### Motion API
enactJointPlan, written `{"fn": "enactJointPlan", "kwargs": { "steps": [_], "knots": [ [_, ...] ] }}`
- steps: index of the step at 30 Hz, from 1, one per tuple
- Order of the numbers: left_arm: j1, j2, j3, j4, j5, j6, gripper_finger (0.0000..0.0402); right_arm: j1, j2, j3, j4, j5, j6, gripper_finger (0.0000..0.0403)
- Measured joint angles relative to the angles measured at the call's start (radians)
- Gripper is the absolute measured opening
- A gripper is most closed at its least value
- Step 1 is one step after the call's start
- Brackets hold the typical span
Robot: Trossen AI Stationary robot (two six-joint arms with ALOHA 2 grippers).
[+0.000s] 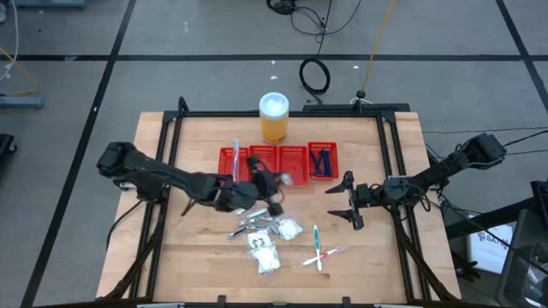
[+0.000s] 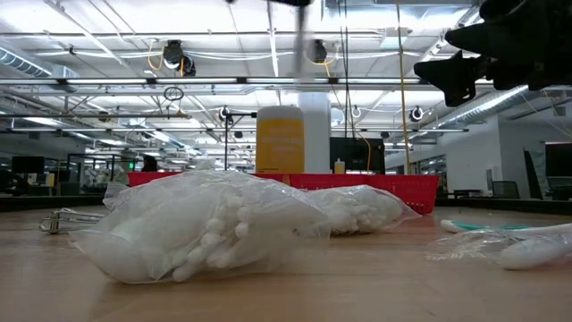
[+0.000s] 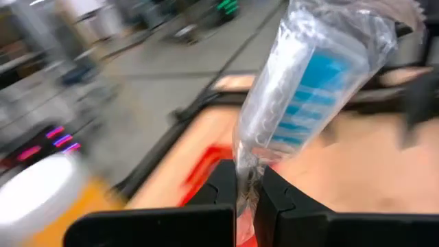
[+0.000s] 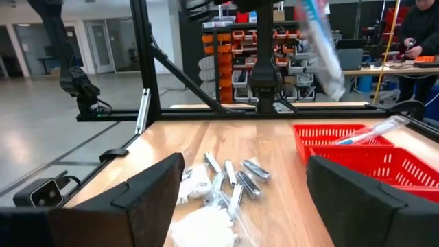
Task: Pick & Place Travel size toiletries
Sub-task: Put the blue toothbrush into the left red basket
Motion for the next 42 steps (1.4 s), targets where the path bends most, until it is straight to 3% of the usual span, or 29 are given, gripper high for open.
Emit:
{"fn": "enactJointPlan", "kwargs": {
  "steps": [4,7,10,16,23,28,37,42],
  "knots": [
    [-0.017,-0.071,0.000,-0.271,-0.183,-0.185,0.0004,0.000,0.000,0.000,-0.005,0.000,0.000,0.0294],
    [-0.013,-0.121,-0.005,-0.470,-0.242,-0.384,0.0005,0.000,0.000,0.000,-0.009,0.001,0.000,0.0288],
    [0.005,-0.156,-0.050,-0.562,-0.263,-0.552,0.0004,0.000,0.000,0.000,-0.007,0.001,0.000,0.0285],
    [0.074,-0.182,-0.207,-0.556,-0.191,-0.837,0.0009,0.000,0.000,0.000,-0.003,0.003,0.000,0.0283],
    [0.179,-0.181,-0.387,-0.531,-0.057,-1.054,0.0010,0.000,0.000,0.000,0.002,0.005,0.002,0.0283],
    [0.233,-0.181,-0.451,-0.530,0.018,-1.112,0.0005,0.000,0.000,0.000,0.001,0.005,0.003,0.0283],
    [0.299,-0.181,-0.457,-0.491,0.200,-1.141,0.0013,0.000,0.000,0.000,0.001,0.005,0.003,0.0282],
    [0.313,-0.181,-0.457,-0.488,0.218,-1.149,0.0025,0.000,0.000,0.000,0.001,0.005,0.003,0.0281]
  ]
}}
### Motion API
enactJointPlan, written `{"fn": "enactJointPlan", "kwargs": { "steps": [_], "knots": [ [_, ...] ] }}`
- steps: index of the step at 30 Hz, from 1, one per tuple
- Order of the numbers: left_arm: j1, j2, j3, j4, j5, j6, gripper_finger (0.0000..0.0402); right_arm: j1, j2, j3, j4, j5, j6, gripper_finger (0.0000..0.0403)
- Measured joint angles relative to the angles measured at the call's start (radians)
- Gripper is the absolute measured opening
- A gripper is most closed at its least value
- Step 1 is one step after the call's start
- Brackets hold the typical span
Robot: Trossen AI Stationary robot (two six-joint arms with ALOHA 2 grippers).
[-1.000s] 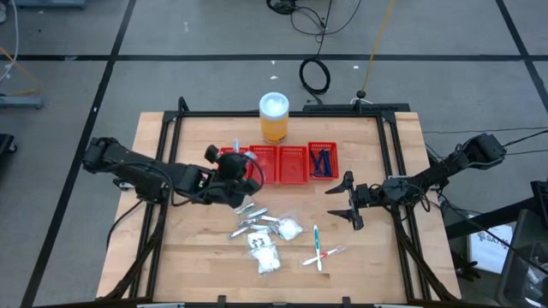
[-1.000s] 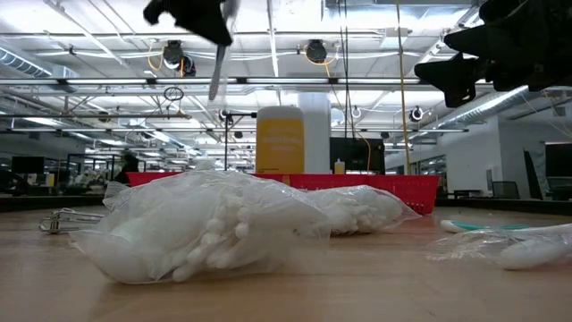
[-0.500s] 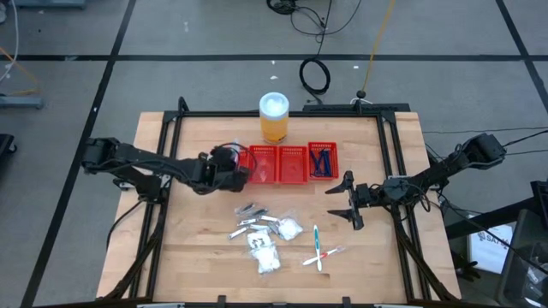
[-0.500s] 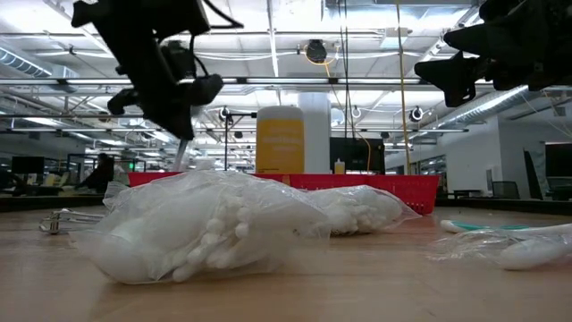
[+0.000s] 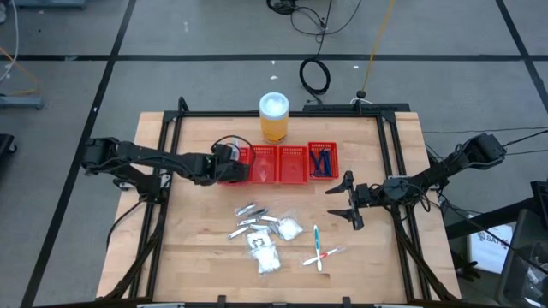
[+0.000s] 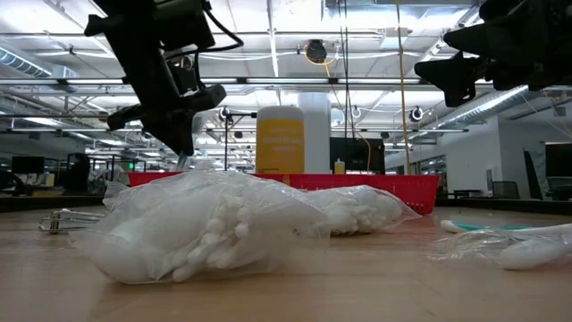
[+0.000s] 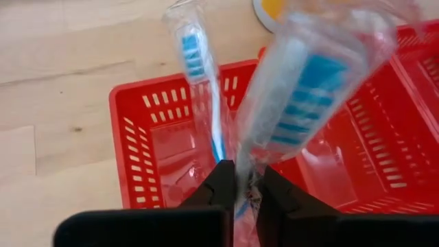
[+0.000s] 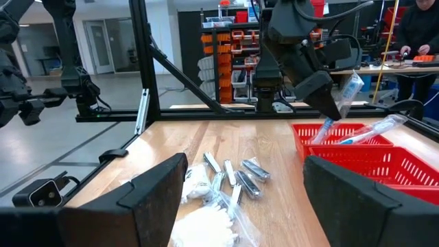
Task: Pick & Place Travel size toiletries
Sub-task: Put the blue toothbrush into the left red basket, then put the red toothbrush into the left red basket
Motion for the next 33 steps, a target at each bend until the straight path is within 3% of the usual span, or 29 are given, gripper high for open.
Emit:
{"fn": "enactJointPlan", "kwargs": {
  "steps": [22,33],
  "knots": [
    [0.002,0.000,0.000,-0.026,-0.003,-0.042,0.0223,0.000,0.000,0.000,-0.001,0.000,0.026,0.0281],
    [0.025,0.000,0.000,-0.006,-0.012,0.050,0.0250,0.000,0.000,0.000,-0.001,-0.003,0.022,0.0281]
  ]
}}
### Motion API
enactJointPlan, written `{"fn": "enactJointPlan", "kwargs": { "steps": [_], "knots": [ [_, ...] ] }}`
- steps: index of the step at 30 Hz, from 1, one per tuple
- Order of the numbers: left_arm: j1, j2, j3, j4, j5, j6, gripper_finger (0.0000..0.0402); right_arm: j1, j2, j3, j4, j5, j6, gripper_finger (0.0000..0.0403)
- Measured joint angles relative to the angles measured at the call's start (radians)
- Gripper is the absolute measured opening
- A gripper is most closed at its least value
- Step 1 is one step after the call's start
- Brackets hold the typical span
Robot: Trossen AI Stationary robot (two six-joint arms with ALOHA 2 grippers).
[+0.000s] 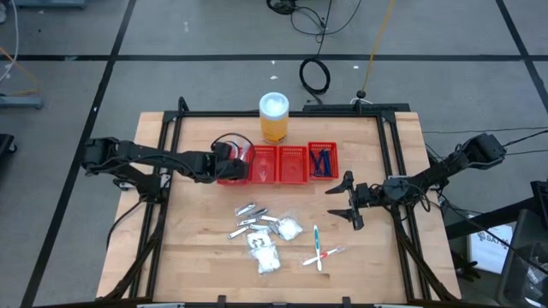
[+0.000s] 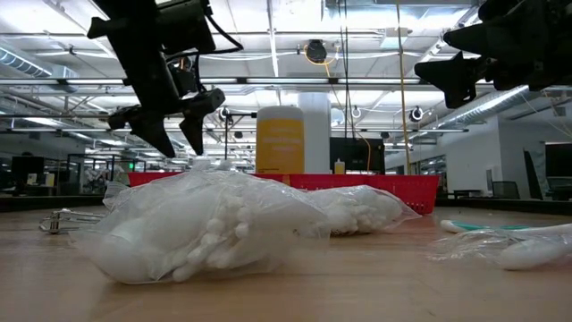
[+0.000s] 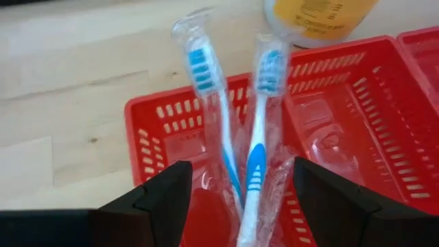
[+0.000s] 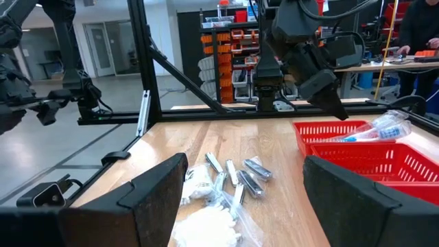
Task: Pick & Place Travel size toiletries
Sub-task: Put the red toothbrush into the left red basket
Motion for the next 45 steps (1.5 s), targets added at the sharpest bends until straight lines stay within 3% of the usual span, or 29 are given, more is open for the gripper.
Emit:
{"fn": "enactJointPlan", "kwargs": {
  "steps": [6,10,15,20,25,30,38,45],
  "knots": [
    [-0.058,0.000,0.000,0.256,-0.053,0.261,0.0250,0.048,0.000,0.001,-0.079,-0.005,-0.004,0.0281],
    [-0.105,0.000,0.001,0.516,-0.072,0.516,0.0250,0.113,0.001,0.085,-0.349,0.000,0.044,0.0281],
    [-0.133,0.000,0.002,0.809,0.025,0.771,0.0250,0.213,0.083,0.258,-0.830,0.068,0.158,0.0281],
    [-0.123,0.000,0.002,0.980,0.145,0.925,0.0250,0.304,0.228,0.384,-0.969,0.074,0.212,0.0281],
    [-0.088,0.008,0.002,1.004,0.193,0.937,0.0250,0.350,0.385,0.485,-0.981,0.008,0.213,0.0281],
    [-0.074,0.041,0.001,1.017,0.208,0.912,0.0250,0.380,0.488,0.549,-1.102,-0.008,0.227,0.0281],
    [-0.087,0.114,0.001,1.084,0.247,0.911,0.0250,0.408,0.486,0.560,-1.273,-0.004,0.390,0.0269],
    [-0.083,0.116,0.001,1.083,0.246,0.897,0.0250,0.408,0.488,0.559,-1.258,-0.030,0.401,0.0215]
  ]
}}
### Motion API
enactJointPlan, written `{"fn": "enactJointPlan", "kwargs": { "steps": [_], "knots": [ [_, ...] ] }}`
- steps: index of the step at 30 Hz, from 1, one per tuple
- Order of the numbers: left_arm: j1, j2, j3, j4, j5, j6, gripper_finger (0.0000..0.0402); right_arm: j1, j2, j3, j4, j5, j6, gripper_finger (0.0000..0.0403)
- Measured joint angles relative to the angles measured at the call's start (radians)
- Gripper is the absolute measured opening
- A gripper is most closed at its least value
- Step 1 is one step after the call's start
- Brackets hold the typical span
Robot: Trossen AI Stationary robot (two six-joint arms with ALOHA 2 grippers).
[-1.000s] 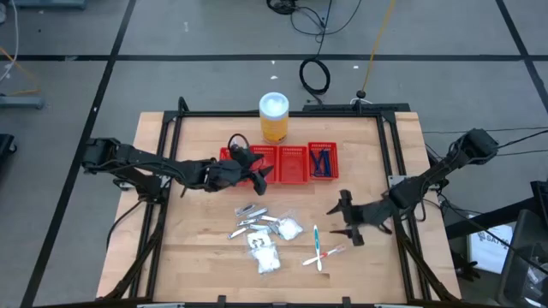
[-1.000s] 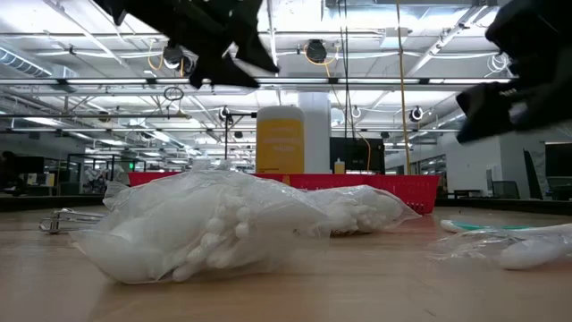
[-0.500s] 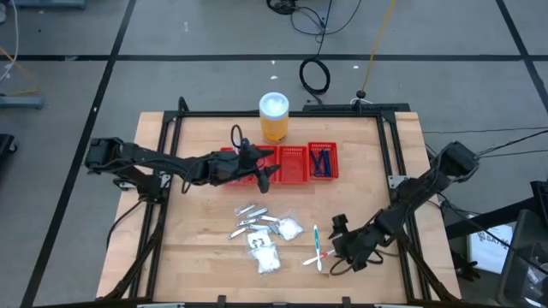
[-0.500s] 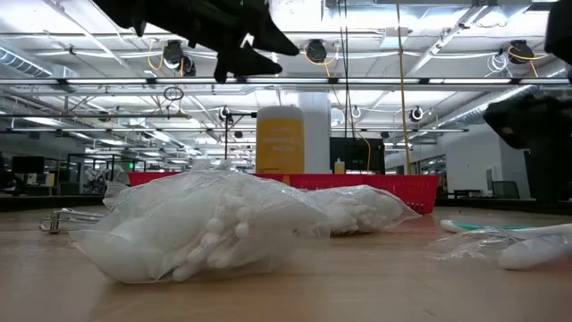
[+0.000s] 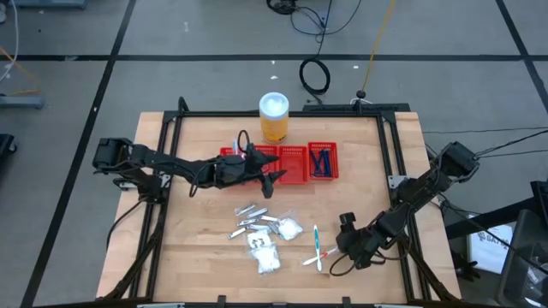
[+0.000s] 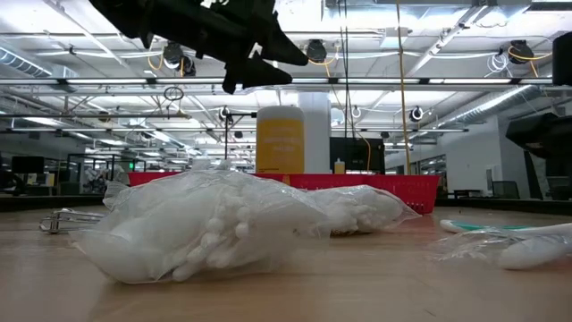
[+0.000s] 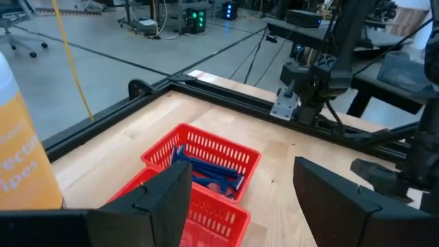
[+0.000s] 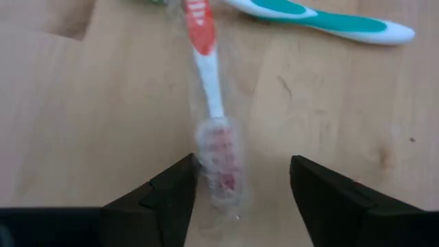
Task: Pick & Place Travel size toiletries
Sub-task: Put the red toothbrush into the left red basket
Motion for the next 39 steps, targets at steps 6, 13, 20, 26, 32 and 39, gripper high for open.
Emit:
{"fn": "enactJointPlan", "kwargs": {
  "steps": [6,13,20,26,32,39],
  "knots": [
    [0.000,0.000,0.000,-0.015,0.000,-0.010,0.0250,0.000,0.000,-0.001,0.012,-0.001,-0.004,0.0152],
    [0.000,0.000,0.000,-0.015,0.000,-0.020,0.0250,0.000,0.000,-0.001,0.014,-0.001,-0.005,0.0088],
    [0.000,0.000,0.000,-0.020,-0.001,-0.023,0.0250,0.000,-0.003,-0.001,0.020,-0.001,-0.052,0.0034],
    [0.000,0.000,0.000,-0.039,-0.001,-0.029,0.0250,0.000,-0.057,-0.002,0.019,-0.002,-0.053,0.0034],
    [0.000,0.000,0.000,-0.044,-0.001,-0.029,0.0250,0.000,-0.179,-0.002,0.058,-0.024,-0.069,0.0034],
    [0.000,0.000,-0.001,-0.044,-0.001,-0.031,0.0250,0.000,-0.248,-0.007,0.229,-0.023,-0.245,0.0037]
  ]
}}
